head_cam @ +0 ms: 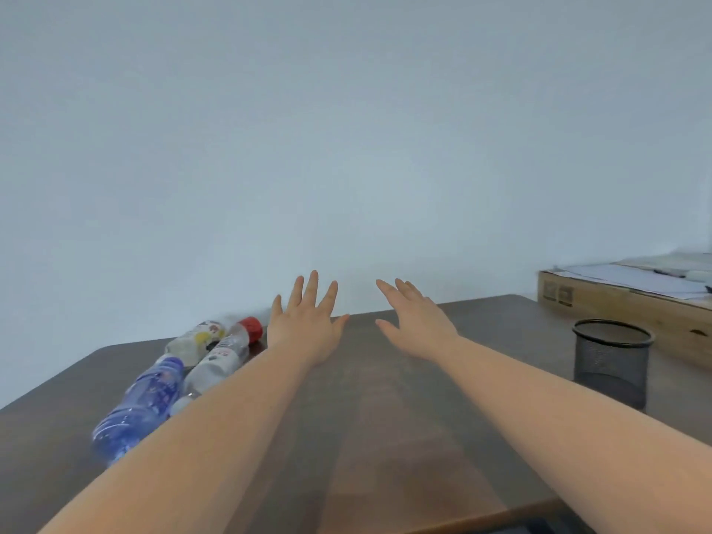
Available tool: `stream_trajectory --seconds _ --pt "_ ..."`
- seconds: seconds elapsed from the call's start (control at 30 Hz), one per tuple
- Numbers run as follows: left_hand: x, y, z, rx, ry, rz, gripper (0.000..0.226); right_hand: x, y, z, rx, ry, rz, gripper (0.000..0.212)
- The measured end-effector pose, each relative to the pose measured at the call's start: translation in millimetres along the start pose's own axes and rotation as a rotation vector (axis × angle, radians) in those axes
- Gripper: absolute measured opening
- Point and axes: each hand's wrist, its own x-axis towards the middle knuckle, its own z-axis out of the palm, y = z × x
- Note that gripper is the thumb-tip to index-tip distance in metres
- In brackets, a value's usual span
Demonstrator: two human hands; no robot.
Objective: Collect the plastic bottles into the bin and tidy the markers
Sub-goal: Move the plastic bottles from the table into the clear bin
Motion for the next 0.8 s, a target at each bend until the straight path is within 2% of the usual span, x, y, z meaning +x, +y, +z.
stream_trajectory --seconds 0.2,0.3,0.43,0.6,0.8 --pt "-20 -82 12 0.017 -0.036 -0.148 0.062 28 -80 47 0.057 -0.070 -0.124 0.066" --pt "-30 -113 16 0.033 -0.039 -0.217 0.061 39 -114 68 0.183 -0.108 -0.145 0.065" --pt "-41 -150 16 0.069 -0.045 -0.294 0.061 52 -158 89 0.356 -0.113 -0.130 0.064" --pt "-53 -192 13 0.072 -0.022 -0.399 0.061 71 -213 117 0.481 -0.229 -0.046 0.071" --pt "-60 -228 19 0.062 -0.041 -0.454 0.062 89 -246 136 0.470 -0.298 0.003 0.074"
